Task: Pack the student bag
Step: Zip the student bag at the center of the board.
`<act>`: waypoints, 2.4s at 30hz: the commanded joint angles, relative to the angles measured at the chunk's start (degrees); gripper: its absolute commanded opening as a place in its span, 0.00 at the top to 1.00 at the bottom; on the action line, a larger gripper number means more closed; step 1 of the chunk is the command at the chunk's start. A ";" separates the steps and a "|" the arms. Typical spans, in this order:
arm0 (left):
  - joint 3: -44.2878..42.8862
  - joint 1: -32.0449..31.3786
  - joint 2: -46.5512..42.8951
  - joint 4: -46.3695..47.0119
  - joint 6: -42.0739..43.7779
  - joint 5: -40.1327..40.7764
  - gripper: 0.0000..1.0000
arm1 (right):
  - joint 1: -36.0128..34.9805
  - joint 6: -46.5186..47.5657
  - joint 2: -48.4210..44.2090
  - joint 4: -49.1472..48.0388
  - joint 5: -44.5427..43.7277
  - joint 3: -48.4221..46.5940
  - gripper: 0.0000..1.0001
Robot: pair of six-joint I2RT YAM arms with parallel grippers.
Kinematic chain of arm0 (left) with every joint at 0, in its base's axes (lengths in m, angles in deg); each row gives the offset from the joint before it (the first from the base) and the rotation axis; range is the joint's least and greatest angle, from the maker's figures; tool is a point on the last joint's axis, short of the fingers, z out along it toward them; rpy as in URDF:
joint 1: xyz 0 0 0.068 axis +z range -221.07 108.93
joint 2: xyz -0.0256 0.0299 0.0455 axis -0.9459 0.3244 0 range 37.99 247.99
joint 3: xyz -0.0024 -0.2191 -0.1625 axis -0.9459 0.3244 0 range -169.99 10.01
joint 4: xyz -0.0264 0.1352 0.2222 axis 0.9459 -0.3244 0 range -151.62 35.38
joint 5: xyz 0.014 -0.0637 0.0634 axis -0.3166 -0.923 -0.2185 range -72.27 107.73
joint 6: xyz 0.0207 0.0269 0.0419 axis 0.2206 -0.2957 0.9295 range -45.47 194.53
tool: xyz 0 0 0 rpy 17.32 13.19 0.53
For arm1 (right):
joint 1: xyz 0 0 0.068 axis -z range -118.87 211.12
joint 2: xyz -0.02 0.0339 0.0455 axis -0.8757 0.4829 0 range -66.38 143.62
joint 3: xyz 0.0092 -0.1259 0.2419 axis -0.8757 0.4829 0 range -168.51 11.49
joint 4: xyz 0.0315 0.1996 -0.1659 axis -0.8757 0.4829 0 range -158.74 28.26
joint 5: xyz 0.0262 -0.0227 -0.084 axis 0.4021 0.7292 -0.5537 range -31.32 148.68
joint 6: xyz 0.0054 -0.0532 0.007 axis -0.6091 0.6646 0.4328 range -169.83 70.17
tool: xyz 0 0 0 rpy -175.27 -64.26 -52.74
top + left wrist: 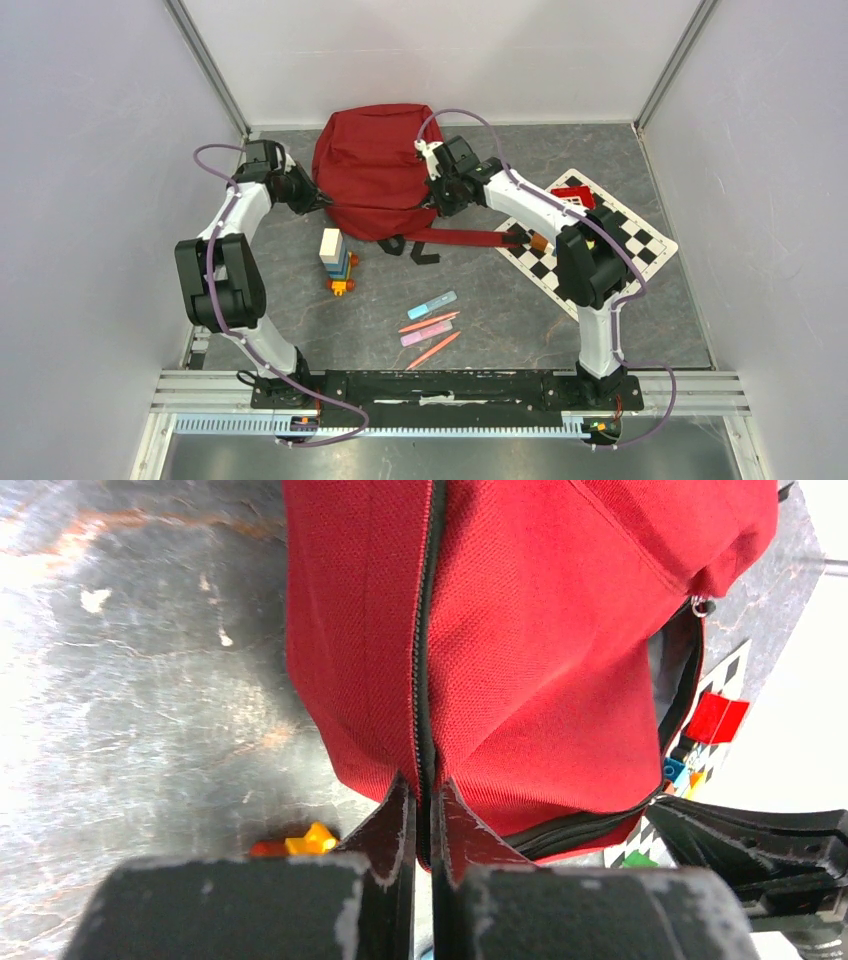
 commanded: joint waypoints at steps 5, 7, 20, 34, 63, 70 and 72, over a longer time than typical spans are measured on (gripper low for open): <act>-6.93 3.84 0.29 -1.70 12.49 5.57 0.98 | 4.89 0.81 -1.55 0.97 -1.80 -1.66 1.00; -7.74 3.25 -0.03 -1.71 14.50 5.11 0.89 | 4.96 1.59 -1.45 1.09 -1.28 -2.72 1.00; -10.20 -13.19 -4.94 4.05 21.55 7.94 0.09 | 4.94 3.14 -2.27 0.25 2.03 -2.67 1.00; -4.42 -29.23 -0.26 10.38 35.96 4.86 0.11 | 4.96 0.54 -2.76 -1.93 4.28 -0.65 1.00; 10.15 -35.82 -5.19 15.30 41.66 25.99 0.98 | 7.83 -1.23 0.61 -1.58 -1.23 -4.37 1.00; 13.35 -35.83 -9.29 13.01 41.40 24.82 0.98 | 9.56 -1.14 2.94 -1.63 -2.26 -7.36 1.00; 12.96 -35.81 -8.90 12.12 41.11 24.16 0.98 | 9.70 -0.78 3.58 -1.92 -2.88 -8.17 1.00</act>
